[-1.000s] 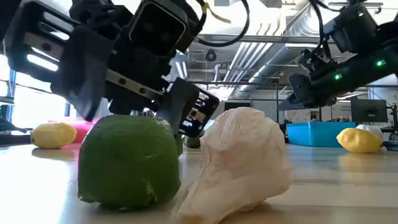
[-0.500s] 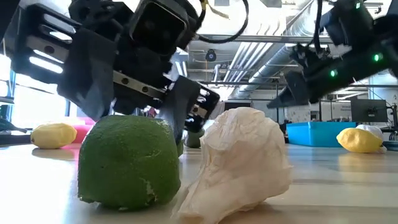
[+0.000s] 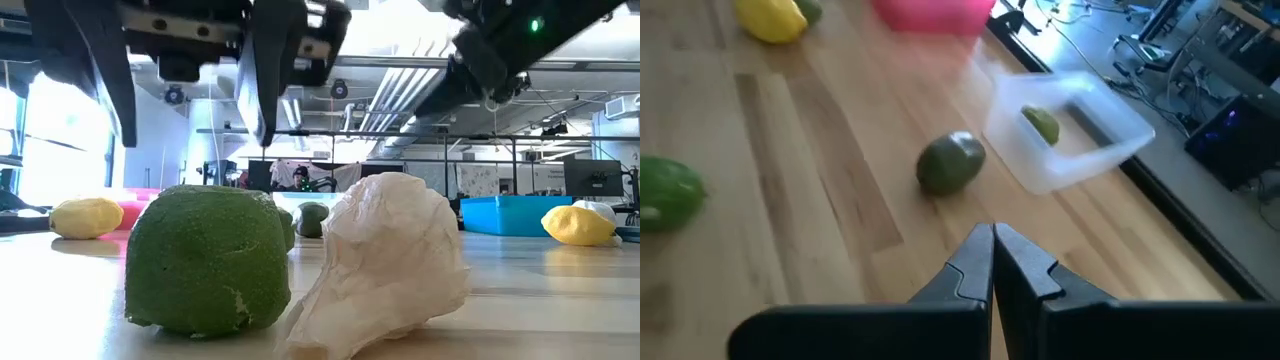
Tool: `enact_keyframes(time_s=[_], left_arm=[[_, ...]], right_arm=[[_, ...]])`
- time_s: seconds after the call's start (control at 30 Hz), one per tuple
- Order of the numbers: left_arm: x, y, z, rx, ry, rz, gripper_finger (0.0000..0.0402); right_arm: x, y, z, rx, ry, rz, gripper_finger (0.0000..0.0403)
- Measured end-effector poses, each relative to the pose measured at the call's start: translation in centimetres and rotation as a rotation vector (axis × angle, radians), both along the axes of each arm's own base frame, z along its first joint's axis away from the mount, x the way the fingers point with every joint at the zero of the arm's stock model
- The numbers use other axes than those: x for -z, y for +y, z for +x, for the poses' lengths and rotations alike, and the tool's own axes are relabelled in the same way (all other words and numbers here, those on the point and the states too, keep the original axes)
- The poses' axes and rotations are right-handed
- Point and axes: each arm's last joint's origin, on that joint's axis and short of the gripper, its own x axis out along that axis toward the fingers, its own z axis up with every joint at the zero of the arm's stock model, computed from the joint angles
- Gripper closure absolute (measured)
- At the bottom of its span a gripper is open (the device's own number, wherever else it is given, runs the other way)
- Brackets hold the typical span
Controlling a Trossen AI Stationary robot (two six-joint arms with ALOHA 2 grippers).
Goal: Sort produce into baskets
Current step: Put the lime into the white bin
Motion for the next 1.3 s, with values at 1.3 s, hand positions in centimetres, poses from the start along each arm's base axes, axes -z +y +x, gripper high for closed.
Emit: enact_keyframes(time_s=[1.3], left_arm=[[2.6, -1.4, 3.0, 0.075, 0.179, 0.068, 0.0252]], right_arm=[[-1.8, 0.8, 0.0, -0.032, 0.081, -0.039, 0.0403]])
